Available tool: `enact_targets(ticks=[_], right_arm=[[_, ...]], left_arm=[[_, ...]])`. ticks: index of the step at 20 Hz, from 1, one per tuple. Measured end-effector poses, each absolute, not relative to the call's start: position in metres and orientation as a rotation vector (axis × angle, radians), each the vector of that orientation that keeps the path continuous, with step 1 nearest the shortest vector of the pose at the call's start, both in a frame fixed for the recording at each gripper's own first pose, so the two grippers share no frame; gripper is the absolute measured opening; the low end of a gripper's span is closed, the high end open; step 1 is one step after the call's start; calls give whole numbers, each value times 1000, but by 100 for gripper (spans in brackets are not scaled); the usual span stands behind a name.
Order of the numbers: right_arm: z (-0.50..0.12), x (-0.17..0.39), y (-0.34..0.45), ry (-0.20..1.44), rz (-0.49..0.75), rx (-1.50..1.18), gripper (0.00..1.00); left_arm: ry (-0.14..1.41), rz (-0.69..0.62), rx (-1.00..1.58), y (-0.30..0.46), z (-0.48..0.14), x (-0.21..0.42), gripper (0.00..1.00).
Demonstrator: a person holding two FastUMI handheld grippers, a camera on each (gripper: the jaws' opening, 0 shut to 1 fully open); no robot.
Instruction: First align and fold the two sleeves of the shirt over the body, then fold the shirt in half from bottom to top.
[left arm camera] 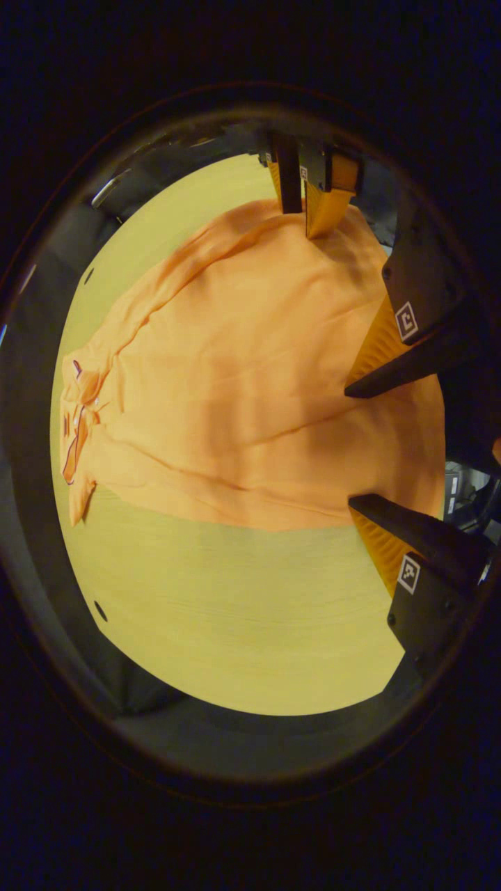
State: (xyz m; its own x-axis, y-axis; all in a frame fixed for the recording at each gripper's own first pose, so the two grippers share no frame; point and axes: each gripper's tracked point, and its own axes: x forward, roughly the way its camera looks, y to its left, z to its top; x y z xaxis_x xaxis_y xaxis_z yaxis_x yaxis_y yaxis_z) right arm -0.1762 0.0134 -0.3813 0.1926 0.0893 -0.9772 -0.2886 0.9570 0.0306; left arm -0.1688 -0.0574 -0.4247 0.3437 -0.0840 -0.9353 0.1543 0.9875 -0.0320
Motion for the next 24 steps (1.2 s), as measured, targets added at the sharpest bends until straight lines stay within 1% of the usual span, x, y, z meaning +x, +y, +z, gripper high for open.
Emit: enact_targets(ticks=[1, 2, 4, 5, 6, 7, 8, 9, 10, 11, 12, 13, 14, 17, 19, 20, 21, 22, 24], right_arm=[[-382, -176, 14, 1359, 262, -174, 72], [-380, -176, 14, 1364, 260, -176, 73], [-381, -175, 15, 1360, 263, -179, 74], [-381, -174, 15, 1355, 268, -180, 73], [-381, -173, 14, 1346, 260, -176, 68], [-382, -172, 14, 1343, 250, -170, 56], [-381, -173, 15, 1351, 254, -173, 40], [-381, -172, 15, 1358, 258, -184, 40], [-379, -165, 12, 1325, 224, -175, 39], [-380, -169, 12, 1337, 217, -172, 7], [-381, -166, 14, 1316, 229, -189, 6], [-380, -169, 12, 1312, 228, -195, 6], [-381, -165, 13, 1305, 230, -205, 0], [-380, -167, 13, 1297, 235, -200, 0], [-378, -167, 14, 1309, 240, -177, 0], [-376, -166, 16, 1312, 238, -162, 0], [-374, -163, 17, 1310, 240, -151, 0], [-371, -160, 19, 1303, 241, -146, 0], [-363, -151, 22, 1284, 244, -135, 0]], left_arm=[[1212, -153, 64, -57, -425, -169, 92], [1208, -155, 63, -58, -425, -168, 95], [1192, -165, 68, -62, -424, -163, 85], [1176, -176, 73, -66, -423, -159, 72], [1166, -183, 80, -70, -423, -157, 62], [1160, -192, 86, -73, -422, -155, 44], [1156, -198, 86, -75, -423, -153, 37], [1149, -196, 79, -77, -422, -151, 27], [1157, -190, 75, -77, -422, -151, 16], [1154, -197, 72, -77, -422, -150, 15], [1162, -185, 52, -77, -423, -150, 15], [1152, -182, 34, -77, -421, -147, 7], [1160, -179, 22, -77, -421, -149, 7], [1157, -182, 9, -76, -421, -148, 6], [1166, -183, 0, -75, -418, -147, 7], [1162, -179, -10, -74, -416, -143, 6], [1153, -175, -26, -72, -410, -137, 7], [1143, -168, -40, -71, -405, -131, 6], [1121, -163, -57, -67, -395, -116, 7]])
